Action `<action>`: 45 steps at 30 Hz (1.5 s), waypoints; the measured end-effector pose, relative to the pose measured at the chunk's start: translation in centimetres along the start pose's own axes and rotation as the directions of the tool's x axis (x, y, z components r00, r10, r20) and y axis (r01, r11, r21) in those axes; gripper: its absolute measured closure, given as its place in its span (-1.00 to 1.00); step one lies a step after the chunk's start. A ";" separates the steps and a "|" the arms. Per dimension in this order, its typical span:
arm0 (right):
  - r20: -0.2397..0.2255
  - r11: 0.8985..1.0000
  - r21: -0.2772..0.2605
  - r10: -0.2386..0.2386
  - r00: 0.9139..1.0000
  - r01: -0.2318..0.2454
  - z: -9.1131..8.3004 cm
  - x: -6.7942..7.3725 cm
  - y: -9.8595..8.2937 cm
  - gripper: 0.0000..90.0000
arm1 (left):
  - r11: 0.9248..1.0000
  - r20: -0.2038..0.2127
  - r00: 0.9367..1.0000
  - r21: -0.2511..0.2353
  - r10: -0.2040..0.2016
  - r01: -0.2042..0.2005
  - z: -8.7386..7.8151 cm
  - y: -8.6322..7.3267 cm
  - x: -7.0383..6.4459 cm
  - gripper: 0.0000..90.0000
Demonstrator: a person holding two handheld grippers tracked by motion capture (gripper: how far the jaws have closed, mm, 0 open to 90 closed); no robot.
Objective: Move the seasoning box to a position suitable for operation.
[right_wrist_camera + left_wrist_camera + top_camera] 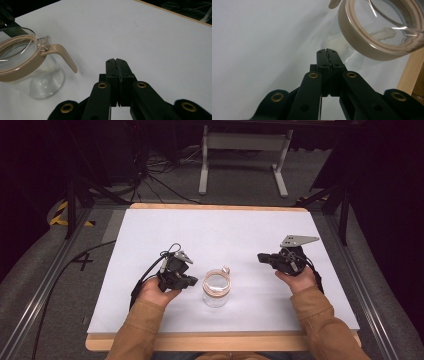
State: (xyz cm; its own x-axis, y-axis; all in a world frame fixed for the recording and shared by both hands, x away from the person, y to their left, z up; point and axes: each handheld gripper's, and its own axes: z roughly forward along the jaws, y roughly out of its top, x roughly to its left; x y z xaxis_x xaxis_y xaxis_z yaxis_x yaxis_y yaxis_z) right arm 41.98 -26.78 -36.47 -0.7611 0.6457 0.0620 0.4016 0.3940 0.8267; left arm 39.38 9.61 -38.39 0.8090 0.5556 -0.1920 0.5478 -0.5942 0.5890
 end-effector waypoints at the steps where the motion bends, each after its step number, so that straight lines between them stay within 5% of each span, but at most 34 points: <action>1: 0.000 1.000 0.000 0.000 1.000 0.000 0.0 0.0 0.0 0.97 | 1.000 0.002 1.000 0.006 -0.002 0.002 0.0 0.0 -0.1 0.99; 27: -0.009 1.000 0.002 -0.005 1.000 0.005 0.2 0.1 0.0 0.96 | 0.999 0.029 0.999 0.037 0.023 -0.024 0.9 0.4 -0.9 0.99; 45: -0.017 1.000 0.012 -0.012 1.000 0.013 0.5 0.4 0.0 0.96 | 0.996 0.102 0.993 0.073 0.051 -0.058 1.5 0.7 -1.8 0.99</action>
State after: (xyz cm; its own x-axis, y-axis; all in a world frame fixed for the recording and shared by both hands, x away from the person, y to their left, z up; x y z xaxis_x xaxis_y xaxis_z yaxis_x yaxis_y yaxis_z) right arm 41.86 -26.19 -36.73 -0.7748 0.6293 0.0615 0.3981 0.4100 0.8206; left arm 38.62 7.33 -38.76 0.8533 0.4624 -0.2408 0.5137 -0.6666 0.5402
